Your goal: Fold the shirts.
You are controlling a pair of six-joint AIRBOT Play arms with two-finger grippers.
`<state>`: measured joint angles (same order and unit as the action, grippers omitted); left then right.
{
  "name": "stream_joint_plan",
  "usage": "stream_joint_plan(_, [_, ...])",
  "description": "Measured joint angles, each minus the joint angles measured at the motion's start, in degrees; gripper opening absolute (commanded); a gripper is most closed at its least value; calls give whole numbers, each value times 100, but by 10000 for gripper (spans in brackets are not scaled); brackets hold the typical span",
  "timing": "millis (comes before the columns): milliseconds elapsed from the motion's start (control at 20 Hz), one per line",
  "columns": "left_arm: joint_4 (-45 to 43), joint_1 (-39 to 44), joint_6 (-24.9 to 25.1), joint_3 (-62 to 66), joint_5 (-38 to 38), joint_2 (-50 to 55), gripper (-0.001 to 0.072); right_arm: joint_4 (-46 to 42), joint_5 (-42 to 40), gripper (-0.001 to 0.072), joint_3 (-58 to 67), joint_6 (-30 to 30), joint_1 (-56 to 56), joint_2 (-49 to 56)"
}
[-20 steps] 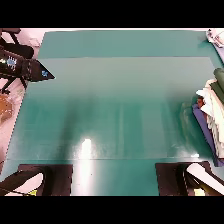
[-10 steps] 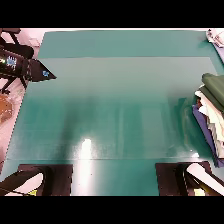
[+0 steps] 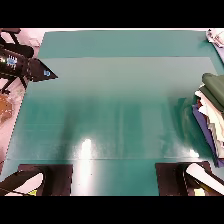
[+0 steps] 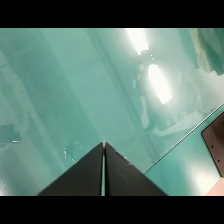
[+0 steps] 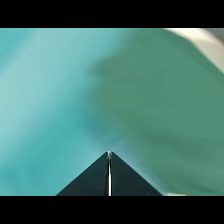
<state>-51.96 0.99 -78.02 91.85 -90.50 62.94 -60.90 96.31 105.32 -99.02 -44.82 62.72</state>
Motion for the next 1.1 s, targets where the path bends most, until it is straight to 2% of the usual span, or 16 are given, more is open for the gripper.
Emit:
stream_joint_plan(250, [13, 0, 2, 0, 2, 0, 27, 901, 629, 19, 852, 975, 2472, 894])
stream_joint_plan(400, [17, 0, 2, 0, 0, 0, 27, 1049, 739, 19, 1029, 1563, 3995, 1436])
stream_joint_plan(600, [17, 0, 2, 0, 2, 0, 27, 1128, 741, 20, 1113, 1958, 5394, 2033])
stream_joint_plan(800, [17, 0, 2, 0, 2, 0, 27, 1152, 717, 19, 1134, 2087, 5831, 2269])
stream_joint_plan(1100, [17, 0, 2, 0, 4, 0, 27, 1167, 717, 20, 1137, 2144, 5702, 2284])
